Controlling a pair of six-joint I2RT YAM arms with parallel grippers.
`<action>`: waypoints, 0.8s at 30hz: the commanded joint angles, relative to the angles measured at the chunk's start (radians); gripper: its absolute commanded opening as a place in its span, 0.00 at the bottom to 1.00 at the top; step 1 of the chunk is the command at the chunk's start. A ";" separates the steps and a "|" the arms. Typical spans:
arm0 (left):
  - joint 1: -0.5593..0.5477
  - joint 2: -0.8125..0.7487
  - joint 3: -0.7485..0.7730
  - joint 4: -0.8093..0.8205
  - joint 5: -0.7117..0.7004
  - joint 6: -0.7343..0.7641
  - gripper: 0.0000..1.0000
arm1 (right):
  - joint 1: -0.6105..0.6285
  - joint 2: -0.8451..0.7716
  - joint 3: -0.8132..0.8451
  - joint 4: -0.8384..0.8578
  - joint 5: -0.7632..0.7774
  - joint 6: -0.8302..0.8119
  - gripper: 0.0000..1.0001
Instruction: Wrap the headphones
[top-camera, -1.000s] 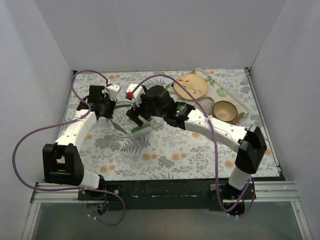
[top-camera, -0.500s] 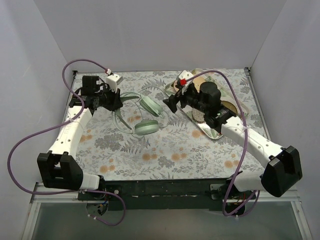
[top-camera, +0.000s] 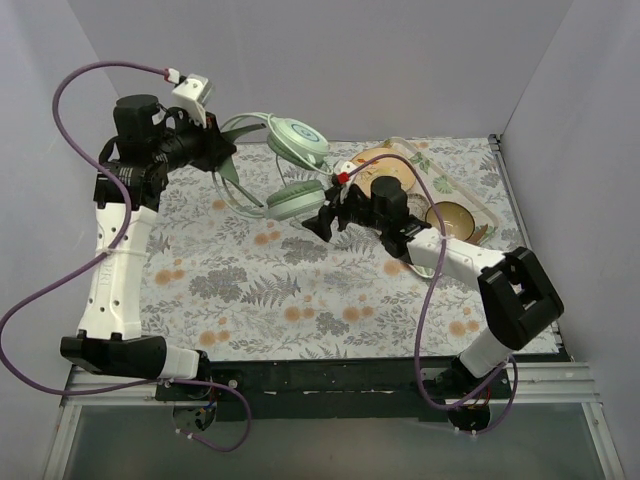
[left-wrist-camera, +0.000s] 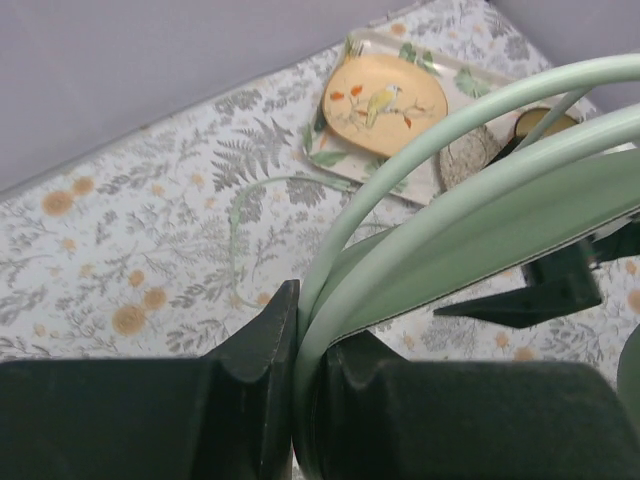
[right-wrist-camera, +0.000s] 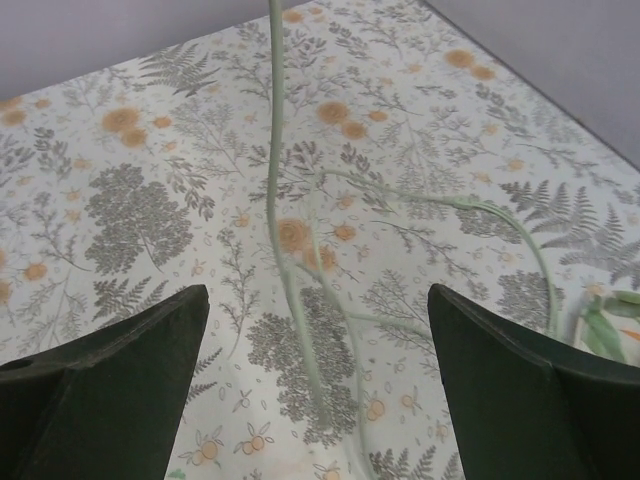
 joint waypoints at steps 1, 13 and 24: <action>0.002 0.007 0.151 -0.021 -0.056 -0.092 0.00 | 0.035 0.065 0.078 0.170 -0.104 0.082 0.98; 0.002 0.027 0.246 0.014 -0.110 -0.150 0.00 | 0.105 0.243 0.144 0.188 0.121 0.120 0.96; 0.002 0.042 0.326 0.091 -0.164 -0.229 0.00 | 0.105 0.296 0.091 0.271 0.095 0.172 0.95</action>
